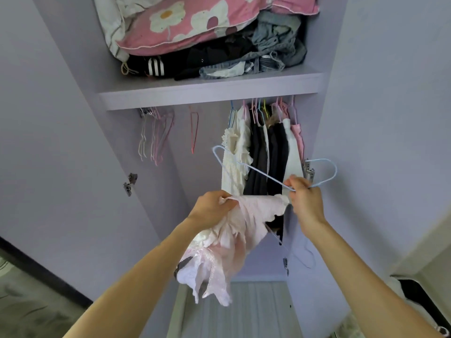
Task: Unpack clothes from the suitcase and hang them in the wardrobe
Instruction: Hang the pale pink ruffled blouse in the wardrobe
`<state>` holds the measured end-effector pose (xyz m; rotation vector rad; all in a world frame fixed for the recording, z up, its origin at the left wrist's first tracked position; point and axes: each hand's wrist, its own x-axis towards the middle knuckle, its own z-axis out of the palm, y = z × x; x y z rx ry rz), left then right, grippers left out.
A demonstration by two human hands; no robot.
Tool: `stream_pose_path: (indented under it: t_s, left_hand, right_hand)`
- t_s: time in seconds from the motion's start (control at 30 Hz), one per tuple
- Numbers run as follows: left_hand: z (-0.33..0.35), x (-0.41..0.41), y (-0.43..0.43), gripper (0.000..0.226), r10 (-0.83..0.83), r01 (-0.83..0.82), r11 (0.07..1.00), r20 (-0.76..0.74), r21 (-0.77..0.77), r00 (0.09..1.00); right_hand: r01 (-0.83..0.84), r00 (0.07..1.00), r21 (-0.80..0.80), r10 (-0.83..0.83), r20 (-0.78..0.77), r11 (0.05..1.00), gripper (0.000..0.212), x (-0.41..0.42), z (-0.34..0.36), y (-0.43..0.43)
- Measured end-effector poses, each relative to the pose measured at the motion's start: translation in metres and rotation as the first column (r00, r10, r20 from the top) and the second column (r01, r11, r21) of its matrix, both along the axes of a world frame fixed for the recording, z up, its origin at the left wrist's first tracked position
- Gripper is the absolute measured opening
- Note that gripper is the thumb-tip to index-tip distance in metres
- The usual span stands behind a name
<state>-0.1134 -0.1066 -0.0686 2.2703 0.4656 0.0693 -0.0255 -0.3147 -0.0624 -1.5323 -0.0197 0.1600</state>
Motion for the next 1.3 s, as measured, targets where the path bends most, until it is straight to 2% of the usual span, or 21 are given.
stream_pose_path:
  t_s: [0.07, 0.13, 0.2, 0.23, 0.27, 0.33, 0.4, 0.47, 0.53, 0.6, 0.67, 0.77, 0.87, 0.9, 0.93, 1.0, 1.07, 1.13, 1.2, 1.23, 1.3]
  left_hand:
    - [0.008, 0.000, 0.001, 0.014, 0.033, -0.033, 0.999, 0.039, 0.011, 0.999]
    - [0.016, 0.002, 0.002, 0.016, 0.015, -0.016, 1.000, 0.065, 0.003, 0.998]
    - [0.024, 0.004, 0.000, 0.014, -0.008, 0.007, 1.000, 0.084, 0.009, 0.996]
    - [0.027, 0.005, -0.001, 0.013, -0.013, 0.012, 1.000, 0.090, 0.014, 0.996]
    - [0.030, 0.006, -0.003, 0.010, -0.018, 0.015, 1.000, 0.089, 0.025, 0.996]
    - [0.039, 0.005, -0.004, 0.018, -0.036, 0.030, 0.997, 0.079, 0.067, 0.996]
    - [0.048, -0.001, 0.005, 0.037, -0.087, 0.076, 0.974, 0.046, 0.212, 0.995]
    - [0.054, -0.013, 0.022, 0.050, -0.124, 0.127, 0.909, -0.034, 0.398, 0.992]
    - [0.057, -0.023, 0.038, 0.053, -0.077, 0.137, 0.831, -0.132, 0.539, 0.988]
    - [0.060, -0.031, 0.050, 0.043, 0.016, 0.089, 0.744, -0.151, 0.663, 0.988]
    - [0.063, -0.036, 0.061, 0.036, 0.080, 0.026, 0.666, -0.106, 0.745, 0.991]
    - [0.070, -0.043, 0.078, 0.034, 0.190, -0.073, 0.667, -0.075, 0.742, 0.979]
    - [0.074, -0.047, 0.093, 0.036, 0.260, -0.013, 0.592, -0.176, 0.805, 0.950]
    - [0.075, -0.048, 0.096, 0.037, 0.272, -0.012, 0.600, -0.190, 0.800, 0.943]
    - [0.077, -0.049, 0.099, 0.037, 0.274, -0.036, 0.650, -0.190, 0.759, 0.943]
    - [0.077, -0.049, 0.110, 0.038, 0.259, -0.159, 0.828, -0.115, 0.538, 0.959]
    - [0.081, -0.054, 0.116, 0.042, 0.214, -0.180, 0.943, -0.093, 0.281, 0.973]
    - [0.087, -0.060, 0.119, 0.047, 0.095, -0.068, 0.991, -0.238, 0.119, 0.967]
    - [0.088, -0.064, 0.117, 0.062, -0.007, 0.033, 0.998, -0.389, 0.059, 0.921]
    - [0.087, -0.065, 0.116, 0.068, -0.007, 0.038, 0.997, -0.419, 0.067, 0.908]
    - [0.085, -0.065, 0.113, 0.062, -0.044, 0.013, 0.997, -0.379, -0.082, 0.924]
  right_hand:
    - [0.037, 0.994, -0.109, -0.026, 0.102, 0.993, 0.023, -0.006, -0.006, -0.003]
    - [-0.177, 0.974, -0.156, 0.196, 0.116, 0.972, 0.016, -0.017, -0.012, 0.001]
    - [-0.411, 0.898, -0.205, 0.433, 0.075, 0.888, 0.044, -0.027, -0.020, 0.011]
    - [-0.473, 0.865, -0.217, 0.498, 0.071, 0.854, 0.051, -0.029, -0.023, 0.017]
    - [-0.492, 0.850, -0.227, 0.520, 0.083, 0.840, 0.043, -0.031, -0.024, 0.023]
    - [-0.427, 0.879, -0.261, 0.465, 0.105, 0.866, 0.004, -0.027, -0.020, 0.029]
    - [-0.281, 0.941, -0.252, 0.318, 0.117, 0.926, 0.021, -0.014, -0.012, 0.028]
    - [-0.129, 0.978, -0.233, 0.163, 0.132, 0.964, 0.020, 0.003, 0.000, 0.023]
    - [-0.023, 0.979, -0.264, 0.075, 0.188, 0.964, 0.020, 0.019, 0.015, 0.013]
    - [0.001, 0.958, -0.345, 0.098, 0.269, 0.939, 0.019, 0.030, 0.029, 0.009]
    - [0.013, 0.932, -0.433, 0.146, 0.332, 0.901, 0.016, 0.035, 0.039, 0.008]
    - [0.045, 0.924, -0.469, 0.141, 0.355, 0.882, 0.020, 0.043, 0.043, 0.008]
    - [0.042, 0.928, -0.567, 0.178, 0.326, 0.822, 0.011, 0.049, 0.038, 0.004]
    - [0.039, 0.919, -0.608, 0.210, 0.333, 0.793, 0.012, 0.049, 0.037, 0.004]
    - [0.045, 0.914, -0.641, 0.229, 0.336, 0.766, 0.014, 0.049, 0.037, 0.004]
    - [0.057, 0.915, -0.655, 0.223, 0.336, 0.754, 0.016, 0.049, 0.040, 0.005]
    - [0.058, 0.927, -0.647, 0.200, 0.317, 0.760, 0.014, 0.049, 0.044, 0.006]
    - [0.061, 0.933, -0.648, 0.187, 0.307, 0.759, 0.013, 0.053, 0.047, 0.007]
    - [0.045, 0.936, -0.654, 0.198, 0.293, 0.755, 0.012, 0.054, 0.049, 0.008]
    - [0.035, 0.937, -0.648, 0.200, 0.285, 0.760, 0.011, 0.054, 0.049, 0.008]
    - [0.011, 0.947, -0.629, 0.194, 0.257, 0.777, 0.010, 0.052, 0.045, 0.010]
